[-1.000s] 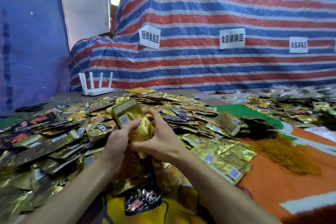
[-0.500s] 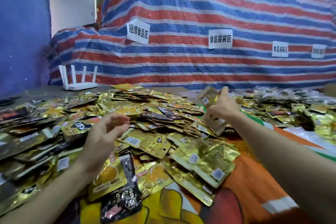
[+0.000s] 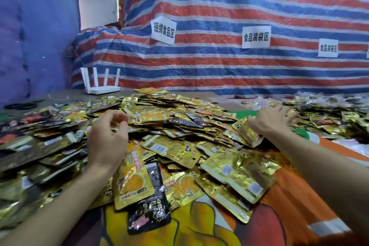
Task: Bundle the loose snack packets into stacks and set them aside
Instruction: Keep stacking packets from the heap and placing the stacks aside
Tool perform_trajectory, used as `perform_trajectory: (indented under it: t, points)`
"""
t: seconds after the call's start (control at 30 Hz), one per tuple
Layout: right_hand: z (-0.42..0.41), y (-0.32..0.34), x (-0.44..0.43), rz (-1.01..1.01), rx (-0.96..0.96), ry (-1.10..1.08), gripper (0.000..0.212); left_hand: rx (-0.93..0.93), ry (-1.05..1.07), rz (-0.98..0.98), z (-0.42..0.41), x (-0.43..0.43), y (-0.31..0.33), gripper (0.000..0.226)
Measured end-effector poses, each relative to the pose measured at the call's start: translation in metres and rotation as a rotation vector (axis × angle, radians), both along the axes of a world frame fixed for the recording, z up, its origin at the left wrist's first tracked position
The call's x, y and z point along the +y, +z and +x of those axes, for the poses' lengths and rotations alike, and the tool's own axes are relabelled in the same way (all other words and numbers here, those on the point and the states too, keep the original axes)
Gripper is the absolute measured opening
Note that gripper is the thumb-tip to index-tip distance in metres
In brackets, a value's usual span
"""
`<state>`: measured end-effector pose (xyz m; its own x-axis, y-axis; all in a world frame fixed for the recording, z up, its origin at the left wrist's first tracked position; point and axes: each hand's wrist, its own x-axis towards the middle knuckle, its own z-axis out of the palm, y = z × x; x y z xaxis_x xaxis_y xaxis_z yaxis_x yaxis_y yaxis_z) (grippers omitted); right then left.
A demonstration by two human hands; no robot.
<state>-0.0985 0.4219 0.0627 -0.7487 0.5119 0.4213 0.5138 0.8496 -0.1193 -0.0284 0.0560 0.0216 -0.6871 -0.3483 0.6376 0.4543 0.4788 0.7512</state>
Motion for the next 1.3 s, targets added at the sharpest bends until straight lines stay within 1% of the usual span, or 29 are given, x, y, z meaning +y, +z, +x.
perform_trajectory:
  t: [0.07,0.1,0.17,0.23,0.3,0.37,0.43,0.57,0.63,0.67,0.73,0.8,0.87,1.0,1.07,1.2,1.3]
  points:
    - [0.0,0.004,-0.028,-0.013,0.108,0.17,0.059,-0.025,0.223,-0.153,-0.006,-0.013,0.0,0.022]
    - [0.002,0.006,-0.046,-0.052,0.128,0.284,0.058,-0.079,0.305,-0.226,-0.008,-0.02,0.0,0.028]
    - [0.006,0.01,-0.085,-0.167,0.07,0.539,0.06,-0.241,0.381,-0.333,-0.013,-0.033,0.0,0.044]
    - [0.012,0.008,-0.124,-0.272,-0.072,0.775,0.063,-0.376,0.357,-0.417,-0.017,-0.041,-0.001,0.057]
    - [0.016,0.001,-0.162,-0.336,-0.192,0.939,0.067,-0.487,0.278,-0.488,-0.019,-0.043,-0.005,0.065]
    - [0.009,-0.009,-0.195,-0.319,-0.238,1.006,0.073,-0.597,0.235,-0.537,-0.021,-0.042,-0.008,0.065]
    - [-0.002,-0.017,-0.221,-0.264,-0.216,1.007,0.08,-0.639,0.265,-0.567,-0.024,-0.042,-0.01,0.061]
    - [-0.026,-0.023,-0.244,-0.285,-0.188,0.944,0.091,-0.533,0.388,-0.584,-0.026,-0.04,-0.012,0.051]
    - [-0.035,-0.028,-0.248,-0.288,-0.185,0.862,0.089,-0.487,0.399,-0.576,-0.027,-0.04,-0.014,0.047]
    - [-0.038,-0.03,-0.249,-0.251,-0.171,0.817,0.083,-0.461,0.403,-0.568,-0.028,-0.041,-0.014,0.042]
    - [-0.041,-0.033,-0.25,-0.102,-0.125,0.755,0.063,-0.395,0.411,-0.549,-0.029,-0.042,-0.013,0.029]
    - [-0.041,-0.037,-0.249,0.004,-0.062,0.74,0.047,-0.332,0.406,-0.518,-0.029,-0.041,-0.011,0.019]
    - [-0.037,-0.039,-0.246,0.028,0.009,0.774,0.039,-0.293,0.397,-0.477,-0.028,-0.039,-0.01,0.018]
    - [-0.027,-0.031,-0.231,0.0,0.114,0.852,0.022,-0.231,0.356,-0.385,-0.025,-0.037,-0.007,0.022]
    - [-0.022,-0.027,-0.225,-0.1,0.137,0.851,0.012,-0.194,0.333,-0.322,-0.024,-0.035,-0.005,0.023]
    - [-0.015,-0.022,-0.214,-0.477,0.219,0.931,0.026,-0.115,0.284,-0.185,-0.021,-0.03,0.0,0.025]
    - [-0.008,-0.02,-0.208,-0.653,0.254,1.002,0.033,-0.028,0.228,-0.074,-0.018,-0.027,0.002,0.021]
